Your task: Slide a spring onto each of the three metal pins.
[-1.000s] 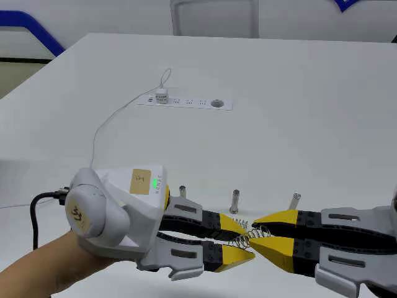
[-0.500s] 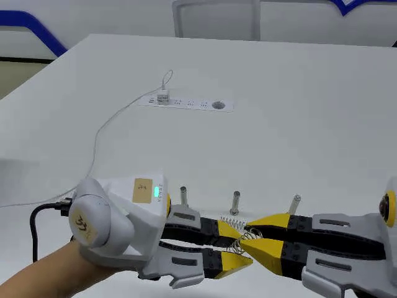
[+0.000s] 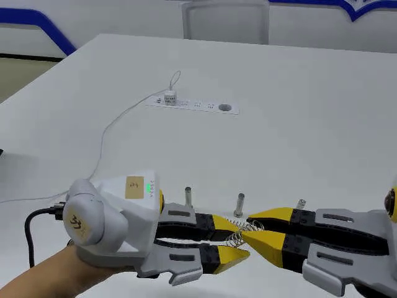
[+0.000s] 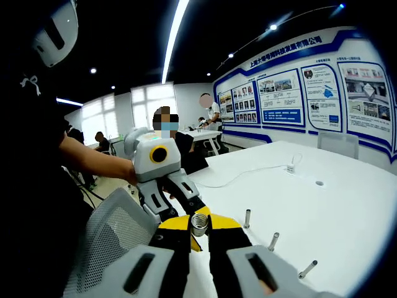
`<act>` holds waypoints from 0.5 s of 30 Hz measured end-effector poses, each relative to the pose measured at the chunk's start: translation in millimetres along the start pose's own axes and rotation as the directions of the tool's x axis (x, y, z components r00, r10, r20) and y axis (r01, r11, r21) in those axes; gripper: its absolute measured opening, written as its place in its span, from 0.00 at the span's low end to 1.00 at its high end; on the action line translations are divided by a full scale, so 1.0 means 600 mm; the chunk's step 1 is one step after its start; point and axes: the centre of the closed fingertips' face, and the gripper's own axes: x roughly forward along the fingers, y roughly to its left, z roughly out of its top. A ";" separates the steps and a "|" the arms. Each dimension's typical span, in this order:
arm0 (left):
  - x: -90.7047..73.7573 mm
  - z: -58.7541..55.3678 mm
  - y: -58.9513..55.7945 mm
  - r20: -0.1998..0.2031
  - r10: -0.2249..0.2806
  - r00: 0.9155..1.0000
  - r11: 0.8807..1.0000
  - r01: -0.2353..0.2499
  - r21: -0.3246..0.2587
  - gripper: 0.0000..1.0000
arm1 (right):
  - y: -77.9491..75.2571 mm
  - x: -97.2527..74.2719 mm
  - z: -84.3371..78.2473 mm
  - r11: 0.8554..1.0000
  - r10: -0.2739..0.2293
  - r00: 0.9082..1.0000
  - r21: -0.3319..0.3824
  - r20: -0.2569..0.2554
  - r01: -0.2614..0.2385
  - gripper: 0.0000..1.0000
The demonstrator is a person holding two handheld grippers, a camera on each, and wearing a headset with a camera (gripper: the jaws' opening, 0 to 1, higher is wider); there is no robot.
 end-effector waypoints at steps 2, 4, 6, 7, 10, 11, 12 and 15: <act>-0.002 0.008 0.012 0.028 0.044 0.999 0.999 -0.045 0.011 0.19 | -0.003 -0.001 0.004 1.000 -0.006 1.000 -0.001 0.007 0.006 0.10; -0.005 0.019 0.019 0.062 0.055 0.997 0.998 -0.054 -0.024 0.25 | -0.009 -0.004 0.008 1.000 -0.021 1.000 -0.005 0.009 0.021 0.10; -0.007 0.022 0.022 0.061 0.054 0.997 0.998 -0.052 -0.023 0.23 | -0.014 -0.008 0.015 1.000 -0.029 0.999 0.000 0.026 0.029 0.10; -0.006 0.022 0.022 0.060 0.056 0.997 0.998 -0.055 -0.021 0.23 | -0.017 -0.008 0.017 0.999 -0.038 0.999 -0.002 0.030 0.038 0.10; -0.007 0.018 0.025 0.051 0.060 0.997 0.998 -0.059 -0.026 0.24 | -0.025 -0.011 0.023 0.998 -0.055 0.998 -0.002 0.038 0.055 0.10; -0.007 0.016 0.026 0.048 0.062 0.997 0.998 -0.061 -0.027 0.24 | -0.028 -0.012 0.025 0.998 -0.061 0.997 -0.003 0.041 0.061 0.10; -0.008 0.014 0.027 0.046 0.066 0.997 0.998 -0.065 -0.028 0.25 | -0.031 -0.014 0.027 0.998 -0.064 0.997 -0.001 0.043 0.065 0.10; -0.010 0.013 0.028 0.056 0.073 0.996 0.996 -0.071 -0.046 0.24 | -0.038 -0.016 0.031 0.997 -0.073 0.996 -0.002 0.050 0.073 0.10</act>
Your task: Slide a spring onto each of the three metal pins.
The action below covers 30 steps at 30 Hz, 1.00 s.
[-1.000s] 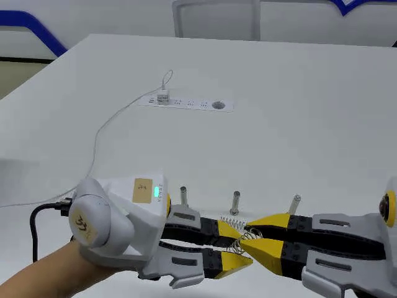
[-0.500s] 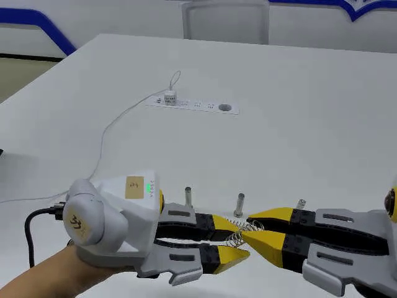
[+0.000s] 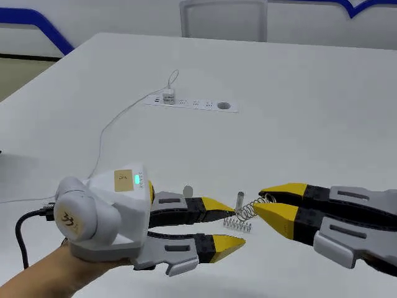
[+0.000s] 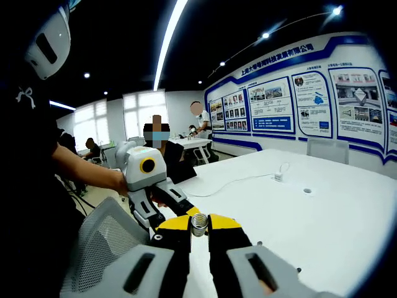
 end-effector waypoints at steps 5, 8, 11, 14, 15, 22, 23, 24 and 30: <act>-0.006 -0.008 0.010 -0.007 0.021 1.000 1.000 -0.022 -0.012 0.26 | -0.016 -0.002 0.000 1.000 -0.017 1.000 0.001 0.002 0.017 0.10; -0.013 -0.009 0.018 0.004 0.045 0.999 0.999 -0.045 -0.029 0.27 | -0.027 -0.003 0.000 1.000 -0.029 1.000 0.004 0.004 0.029 0.10; -0.022 -0.014 0.030 0.015 0.084 0.996 0.995 -0.083 -0.058 0.29 | -0.042 -0.005 -0.003 0.999 -0.046 0.999 0.004 -0.002 0.046 0.10; -0.030 -0.022 0.039 0.011 0.115 0.993 0.991 -0.114 -0.069 0.32 | -0.059 -0.008 -0.006 0.998 -0.067 0.998 -0.006 -0.015 0.067 0.10; -0.033 -0.024 0.041 0.012 0.124 0.992 0.990 -0.123 -0.072 0.33 | -0.065 -0.010 -0.006 0.997 -0.074 0.997 -0.007 -0.019 0.074 0.10; -0.055 -0.048 0.068 0.001 0.219 0.976 0.969 -0.217 -0.114 0.50 | -0.124 -0.031 -0.022 0.987 -0.158 0.984 -0.035 -0.083 0.156 0.10; -0.058 -0.049 0.070 0.003 0.227 0.974 0.967 -0.225 -0.119 0.52 | -0.130 -0.034 -0.026 0.986 -0.164 0.982 -0.044 -0.097 0.161 0.10; -0.062 -0.052 0.075 0.006 0.242 0.970 0.963 -0.240 -0.123 0.53 | -0.140 -0.038 -0.032 0.984 -0.179 0.977 -0.045 -0.116 0.175 0.10; -0.080 -0.059 0.085 0.019 0.278 0.960 0.951 -0.273 -0.148 0.59 | -0.181 -0.052 -0.052 0.973 -0.231 0.958 -0.067 -0.167 0.223 0.10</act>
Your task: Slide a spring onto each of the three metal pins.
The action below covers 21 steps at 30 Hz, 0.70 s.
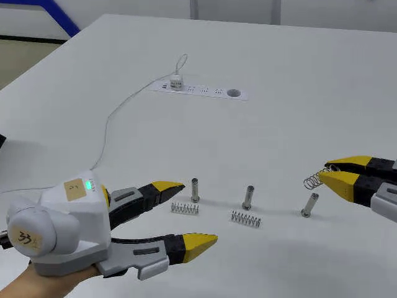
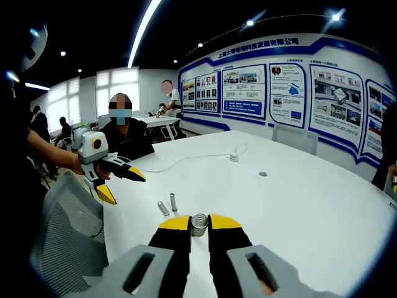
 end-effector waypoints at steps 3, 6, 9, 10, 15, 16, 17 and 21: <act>-0.007 0.002 0.008 0.018 0.012 1.000 1.000 -0.012 -0.017 0.63 | -0.013 0.003 -0.007 1.000 -0.012 1.000 -0.003 -0.019 0.012 0.10; -0.011 0.004 0.015 0.026 0.018 0.999 0.999 -0.018 -0.029 0.65 | -0.023 0.006 -0.015 1.000 -0.017 0.999 -0.007 -0.040 0.017 0.10; -0.015 0.003 0.021 0.032 0.033 0.999 0.999 -0.032 -0.041 0.68 | -0.034 0.010 -0.026 1.000 -0.027 0.998 -0.012 -0.063 0.026 0.10; -0.016 0.002 0.021 0.032 0.035 0.999 0.998 -0.034 -0.045 0.68 | -0.037 0.011 -0.029 1.000 -0.028 0.997 -0.015 -0.071 0.027 0.10; -0.018 -0.009 0.022 0.020 0.043 0.999 0.998 -0.042 -0.057 0.71 | -0.050 0.014 -0.046 0.999 -0.037 0.994 -0.011 -0.105 0.036 0.10; -0.018 -0.011 0.020 0.018 0.042 0.999 0.997 -0.040 -0.064 0.72 | -0.054 0.015 -0.052 0.999 -0.040 0.993 -0.009 -0.115 0.040 0.10; -0.018 -0.013 0.019 0.017 0.042 0.999 0.997 -0.041 -0.066 0.73 | -0.056 0.016 -0.056 0.999 -0.043 0.991 -0.003 -0.124 0.043 0.10; -0.018 -0.020 0.015 0.009 0.039 0.999 0.996 -0.038 -0.079 0.75 | -0.064 0.017 -0.072 0.998 -0.055 0.988 0.008 -0.144 0.057 0.10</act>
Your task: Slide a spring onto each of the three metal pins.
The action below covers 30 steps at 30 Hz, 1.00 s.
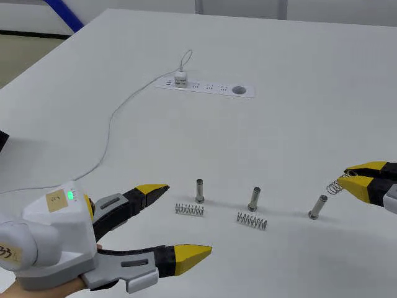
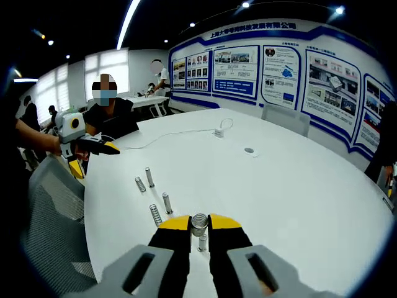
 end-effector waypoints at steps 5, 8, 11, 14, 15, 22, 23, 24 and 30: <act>0.000 -0.007 -0.001 -0.006 0.011 1.000 1.000 -0.011 -0.013 0.80 | -0.006 0.004 -0.012 1.000 -0.005 1.000 0.005 -0.015 0.005 0.10; -0.001 -0.008 0.002 0.003 0.024 1.000 0.999 -0.024 -0.029 0.82 | -0.008 0.008 -0.016 1.000 -0.004 1.000 0.004 -0.023 0.004 0.10; -0.002 -0.013 0.004 -0.006 0.032 0.999 0.999 -0.032 -0.035 0.85 | -0.009 0.012 -0.020 1.000 -0.005 0.999 -0.004 -0.034 0.005 0.11; 0.000 -0.013 0.000 -0.006 0.029 1.000 0.999 -0.029 -0.045 0.86 | -0.007 0.018 -0.025 1.000 -0.001 0.999 -0.006 -0.041 0.001 0.11; 0.001 -0.012 -0.001 -0.003 0.029 1.000 0.999 -0.029 -0.045 0.86 | -0.008 0.019 -0.027 1.000 -0.002 0.999 -0.007 -0.045 0.002 0.11; 0.002 -0.018 -0.003 -0.014 0.029 0.999 0.998 -0.029 -0.057 0.88 | -0.009 0.025 -0.030 1.000 -0.006 0.999 -0.008 -0.050 0.005 0.11; 0.002 -0.019 -0.002 -0.016 0.033 0.999 0.997 -0.033 -0.063 0.88 | -0.010 0.027 -0.033 1.000 -0.008 0.998 -0.011 -0.057 0.008 0.11; 0.002 -0.020 -0.001 -0.015 0.034 0.999 0.997 -0.035 -0.073 0.89 | -0.010 0.028 -0.034 1.000 -0.010 0.998 -0.008 -0.060 0.009 0.11; 0.000 -0.022 0.002 -0.019 0.042 0.999 0.995 -0.043 -0.089 0.88 | -0.008 0.036 -0.041 1.000 -0.013 0.996 -0.016 -0.086 0.012 0.11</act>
